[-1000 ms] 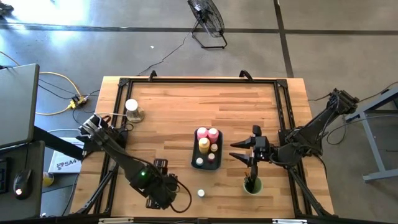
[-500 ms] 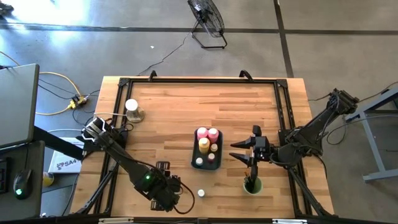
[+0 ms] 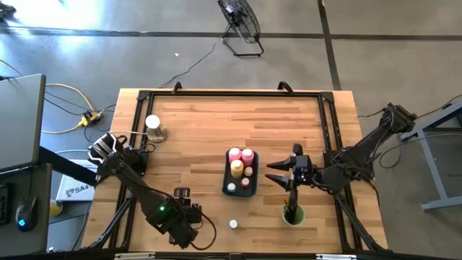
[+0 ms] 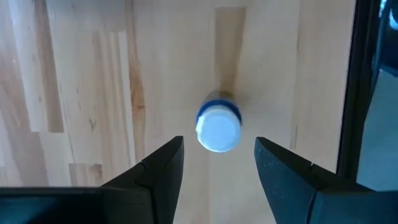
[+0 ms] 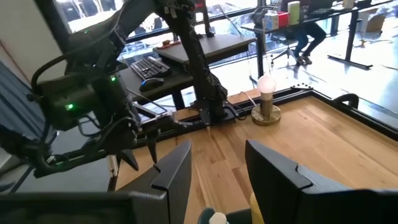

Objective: Pick & Place Paint Supplies
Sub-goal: Put the small dark blue and black paint bottle into the blue bin

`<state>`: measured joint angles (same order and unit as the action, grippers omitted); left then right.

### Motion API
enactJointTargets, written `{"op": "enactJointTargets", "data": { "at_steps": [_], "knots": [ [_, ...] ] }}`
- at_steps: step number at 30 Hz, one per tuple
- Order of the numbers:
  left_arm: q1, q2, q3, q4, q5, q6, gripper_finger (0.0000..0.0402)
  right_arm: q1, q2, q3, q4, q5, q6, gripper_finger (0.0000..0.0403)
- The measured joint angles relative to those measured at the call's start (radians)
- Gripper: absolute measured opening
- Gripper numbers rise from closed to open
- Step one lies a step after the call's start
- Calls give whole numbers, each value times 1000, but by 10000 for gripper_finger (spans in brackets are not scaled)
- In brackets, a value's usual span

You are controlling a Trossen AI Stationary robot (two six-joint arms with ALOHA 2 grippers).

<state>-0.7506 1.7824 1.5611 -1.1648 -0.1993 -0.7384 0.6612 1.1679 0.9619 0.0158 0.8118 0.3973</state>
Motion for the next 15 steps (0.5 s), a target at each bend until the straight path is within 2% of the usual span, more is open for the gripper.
{"op": "enactJointTargets", "data": {
  "at_steps": [9, 15],
  "knots": [
    [-4, -34, -64, 26, -25, 1, 191, -23, 0, 0, 4, 0, 23, 144],
    [-3, -35, -98, 103, -25, 32, 191, -27, 0, 0, 4, -3, 28, 144]
  ]
}}
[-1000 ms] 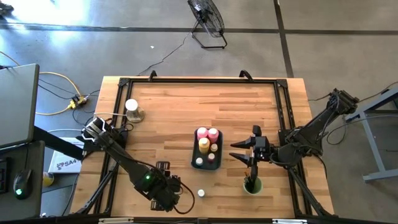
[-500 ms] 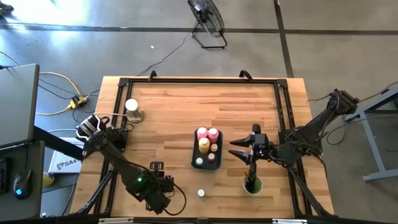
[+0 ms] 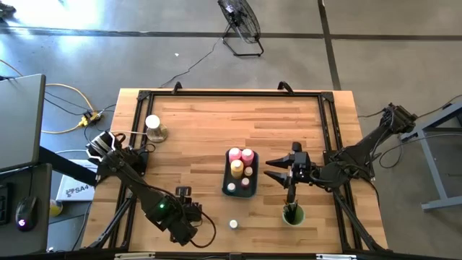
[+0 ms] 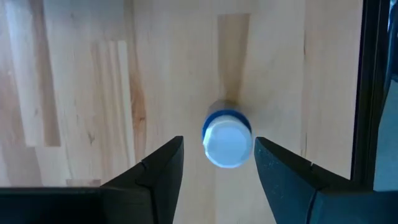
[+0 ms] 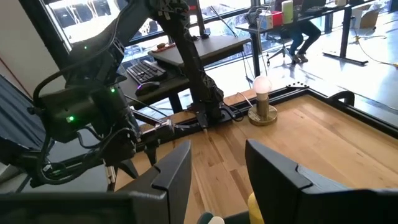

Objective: Pick & Place Paint Supplies
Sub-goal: Put the small dark blue and black paint bottle into the blue bin

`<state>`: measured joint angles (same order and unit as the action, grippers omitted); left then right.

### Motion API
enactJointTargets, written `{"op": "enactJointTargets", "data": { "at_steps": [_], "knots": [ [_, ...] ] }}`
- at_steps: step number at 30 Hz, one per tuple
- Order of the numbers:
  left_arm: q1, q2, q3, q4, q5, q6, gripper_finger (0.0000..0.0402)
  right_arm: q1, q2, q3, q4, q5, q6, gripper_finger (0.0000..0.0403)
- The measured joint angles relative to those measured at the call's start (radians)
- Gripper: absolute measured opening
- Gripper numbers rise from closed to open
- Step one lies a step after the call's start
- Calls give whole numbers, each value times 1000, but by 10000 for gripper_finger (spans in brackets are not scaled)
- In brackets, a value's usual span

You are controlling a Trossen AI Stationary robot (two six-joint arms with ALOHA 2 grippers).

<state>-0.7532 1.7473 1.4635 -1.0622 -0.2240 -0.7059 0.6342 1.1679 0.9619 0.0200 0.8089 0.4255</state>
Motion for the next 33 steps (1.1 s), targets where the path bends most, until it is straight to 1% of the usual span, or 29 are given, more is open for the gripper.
{"op": "enactJointTargets", "data": {
  "at_steps": [8, 21, 28, 33],
  "knots": [
    [0, 0, -15, 49, 10, 2, 191, 0, 0, 0, -1, 0, -2, 144],
    [0, 0, -15, 51, 13, -6, 191, 0, 0, 0, -4, -1, -3, 144],
    [0, 0, -80, 185, 62, -10, 191, 0, 0, 0, -5, -1, -3, 144],
    [0, 0, -87, 188, 68, -10, 191, 0, 0, 0, -5, -1, -3, 144]
  ]
}}
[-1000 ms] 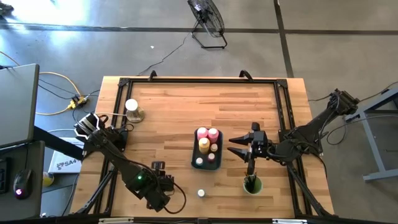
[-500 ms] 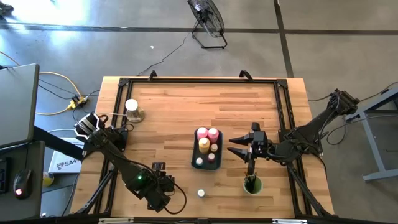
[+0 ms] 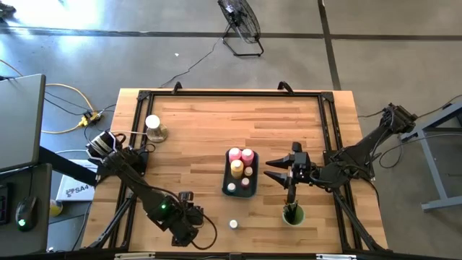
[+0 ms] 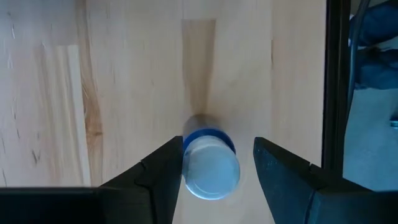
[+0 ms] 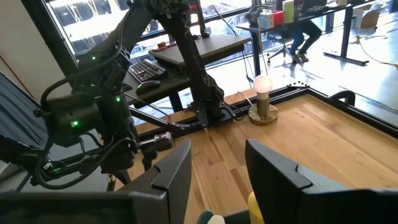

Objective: Pick & Place Paint Supplies
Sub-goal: Put the small dark blue and black paint bottle into the blue bin

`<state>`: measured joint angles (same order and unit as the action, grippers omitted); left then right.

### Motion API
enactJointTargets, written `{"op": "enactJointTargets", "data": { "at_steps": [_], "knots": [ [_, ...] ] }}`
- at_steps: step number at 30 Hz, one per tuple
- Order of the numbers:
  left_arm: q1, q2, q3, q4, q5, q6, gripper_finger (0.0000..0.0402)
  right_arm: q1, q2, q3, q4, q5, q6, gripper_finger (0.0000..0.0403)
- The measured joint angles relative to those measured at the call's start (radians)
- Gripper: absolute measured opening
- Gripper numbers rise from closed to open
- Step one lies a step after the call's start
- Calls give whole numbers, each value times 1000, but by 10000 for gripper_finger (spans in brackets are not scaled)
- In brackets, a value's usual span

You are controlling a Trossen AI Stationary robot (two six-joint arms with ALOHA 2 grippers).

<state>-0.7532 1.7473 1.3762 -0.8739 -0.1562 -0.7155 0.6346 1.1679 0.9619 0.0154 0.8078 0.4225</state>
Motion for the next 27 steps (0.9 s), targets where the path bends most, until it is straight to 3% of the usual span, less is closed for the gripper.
{"op": "enactJointTargets", "data": {
  "at_steps": [19, 27],
  "knots": [
    [0, 0, 0, -11, 12, 0, 189, 0, 0, 0, 0, 0, 0, 144],
    [0, 0, 0, -11, 16, 0, 129, 0, 0, 0, 0, 0, 0, 144]
  ]
}}
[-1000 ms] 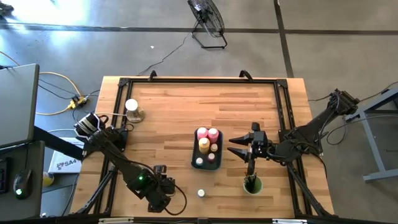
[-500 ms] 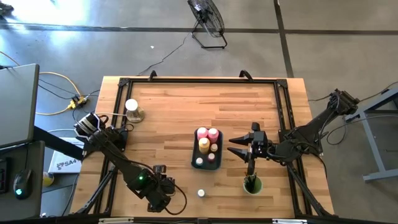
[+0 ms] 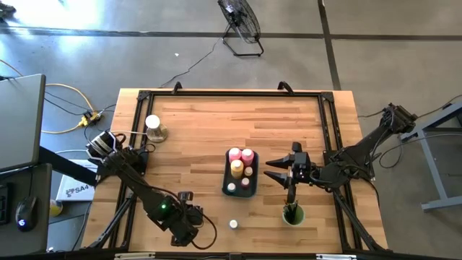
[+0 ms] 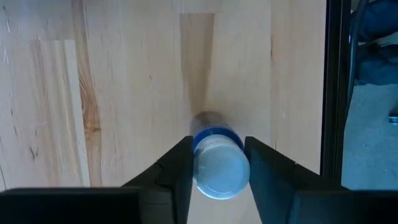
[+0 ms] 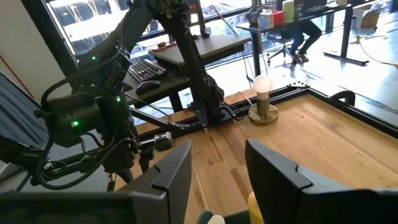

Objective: Pick & Place Paint Supplies
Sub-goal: Put the small dark blue and black paint bottle into the blue bin

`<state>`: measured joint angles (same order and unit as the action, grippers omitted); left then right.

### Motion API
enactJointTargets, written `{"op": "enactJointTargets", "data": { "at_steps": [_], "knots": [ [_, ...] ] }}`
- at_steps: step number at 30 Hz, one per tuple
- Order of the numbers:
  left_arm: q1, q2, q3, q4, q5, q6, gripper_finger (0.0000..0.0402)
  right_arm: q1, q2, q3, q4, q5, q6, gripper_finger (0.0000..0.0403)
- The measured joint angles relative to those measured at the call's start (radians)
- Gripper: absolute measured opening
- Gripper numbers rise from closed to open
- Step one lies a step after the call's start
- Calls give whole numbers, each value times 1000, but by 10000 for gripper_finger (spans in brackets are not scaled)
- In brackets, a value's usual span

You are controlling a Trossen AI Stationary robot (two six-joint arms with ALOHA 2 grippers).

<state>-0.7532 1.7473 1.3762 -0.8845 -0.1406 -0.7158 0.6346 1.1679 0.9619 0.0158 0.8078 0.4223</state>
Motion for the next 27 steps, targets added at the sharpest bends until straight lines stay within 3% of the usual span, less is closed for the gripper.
{"op": "enactJointTargets", "data": {
  "at_steps": [4, 12, 27],
  "knots": [
    [0, 0, 1, 0, -1, -1, 121, 0, 0, 0, 0, 0, 0, 144],
    [0, 0, 1, 0, -2, -4, 152, 0, 0, 0, 0, 0, 0, 144],
    [0, 0, 2, 2, 20, 4, 125, 0, 0, 0, -4, -57, -1, 144]
  ]
}}
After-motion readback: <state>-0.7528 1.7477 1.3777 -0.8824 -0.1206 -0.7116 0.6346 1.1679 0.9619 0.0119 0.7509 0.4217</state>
